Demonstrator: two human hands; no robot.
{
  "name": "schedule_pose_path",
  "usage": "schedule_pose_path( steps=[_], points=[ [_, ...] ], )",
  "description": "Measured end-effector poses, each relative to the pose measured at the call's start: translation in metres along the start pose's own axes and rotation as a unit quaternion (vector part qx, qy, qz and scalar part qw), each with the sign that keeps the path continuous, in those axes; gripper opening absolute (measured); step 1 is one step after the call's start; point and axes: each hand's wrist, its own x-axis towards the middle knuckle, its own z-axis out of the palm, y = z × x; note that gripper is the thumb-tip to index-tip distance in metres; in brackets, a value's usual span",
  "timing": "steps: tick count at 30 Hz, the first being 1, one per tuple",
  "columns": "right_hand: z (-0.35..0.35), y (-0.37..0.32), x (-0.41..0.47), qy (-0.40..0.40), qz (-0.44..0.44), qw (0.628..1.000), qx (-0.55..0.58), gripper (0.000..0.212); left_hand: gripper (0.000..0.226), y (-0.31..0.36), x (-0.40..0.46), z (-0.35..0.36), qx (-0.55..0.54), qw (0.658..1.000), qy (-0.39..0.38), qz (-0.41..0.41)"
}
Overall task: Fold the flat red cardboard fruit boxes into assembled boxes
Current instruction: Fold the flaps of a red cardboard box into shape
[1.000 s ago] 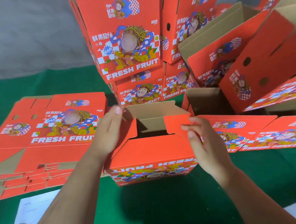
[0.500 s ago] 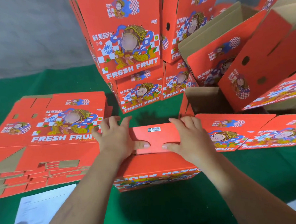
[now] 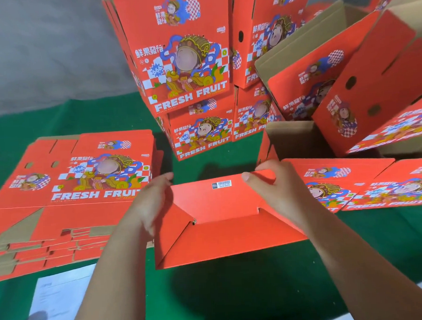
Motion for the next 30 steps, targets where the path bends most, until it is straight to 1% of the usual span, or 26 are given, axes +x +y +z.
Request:
schedule_pose_path(
  steps=[2,4,5,6,7,8,9,10,11,12,13,14,15,16,18,19,21,23,24,26,28,30],
  points=[
    [-0.006,-0.01,-0.003,0.01,-0.028,0.999,0.032,0.05,0.047,0.019,-0.01,-0.005,0.016,0.998,-0.005,0.053],
    [-0.008,-0.02,-0.004,0.043,-0.033,0.991,0.125,0.055,0.05,0.023,-0.022,-0.01,0.029,0.993,0.013,0.115],
    [-0.009,-0.022,-0.002,0.059,-0.005,0.977,0.205,0.056,0.049,0.022,-0.035,-0.01,0.007,0.99,0.027,0.141],
    [-0.013,-0.024,0.002,0.057,0.051,0.952,0.297,0.057,0.051,0.025,-0.048,-0.008,-0.037,0.984,0.028,0.175],
    [-0.017,-0.025,0.005,0.022,0.133,0.915,0.381,0.056,0.057,0.025,-0.059,-0.007,-0.095,0.971,0.021,0.218],
    [-0.023,-0.023,0.007,-0.043,0.209,0.876,0.433,0.052,0.065,0.023,-0.061,-0.007,-0.141,0.956,0.021,0.258],
    [-0.027,-0.019,0.007,-0.111,0.252,0.847,0.455,0.045,0.069,0.026,-0.058,-0.005,-0.161,0.949,0.035,0.269],
    [-0.028,-0.013,0.006,-0.164,0.253,0.838,0.456,0.035,0.068,0.027,-0.052,-0.004,-0.151,0.955,0.059,0.249],
    [-0.024,-0.003,0.006,-0.187,0.225,0.852,0.434,0.024,0.06,0.032,-0.046,-0.005,-0.111,0.97,0.094,0.195],
    [-0.019,0.004,0.004,-0.19,0.187,0.877,0.399,0.018,0.051,0.037,-0.041,-0.006,-0.062,0.988,0.086,0.112],
    [-0.014,0.007,0.002,-0.179,0.147,0.897,0.377,0.019,0.046,0.036,-0.038,-0.009,-0.04,0.999,0.017,0.021],
    [-0.008,0.01,0.0,-0.164,0.116,0.904,0.379,0.025,0.048,0.03,-0.038,-0.01,-0.059,0.995,-0.069,-0.048],
    [-0.005,0.01,-0.002,-0.154,0.086,0.904,0.389,0.032,0.052,0.024,-0.042,-0.011,-0.085,0.986,-0.116,-0.08],
    [-0.003,0.01,-0.001,-0.149,0.056,0.905,0.394,0.036,0.056,0.019,-0.043,-0.012,-0.087,0.987,-0.111,-0.081],
    [-0.006,0.012,0.003,-0.139,-0.002,0.916,0.377,0.039,0.062,0.005,-0.041,-0.012,-0.063,0.997,-0.031,-0.039],
    [-0.01,0.012,0.007,-0.142,-0.027,0.923,0.357,0.041,0.063,-0.001,-0.039,-0.009,-0.066,0.998,-0.009,-0.016],
    [-0.02,0.013,0.013,-0.169,-0.067,0.941,0.285,0.047,0.064,-0.007,-0.038,-0.004,-0.099,0.995,0.006,0.027],
    [-0.028,0.016,0.02,-0.179,-0.092,0.956,0.212,0.051,0.056,-0.011,-0.038,0.001,-0.138,0.985,0.001,0.104],
    [-0.029,0.019,0.022,-0.171,-0.096,0.96,0.2,0.054,0.054,-0.011,-0.039,0.003,-0.142,0.979,-0.006,0.149],
    [-0.029,0.021,0.022,-0.13,-0.083,0.956,0.251,0.059,0.057,-0.009,-0.041,0.007,-0.114,0.969,-0.011,0.219],
    [-0.025,0.019,0.022,-0.059,-0.058,0.949,0.303,0.054,0.063,-0.007,-0.042,0.01,-0.061,0.962,0.002,0.266],
    [-0.02,0.012,0.021,-0.024,-0.066,0.96,0.272,0.051,0.068,-0.009,-0.038,0.009,-0.039,0.955,-0.002,0.295]
  ],
)
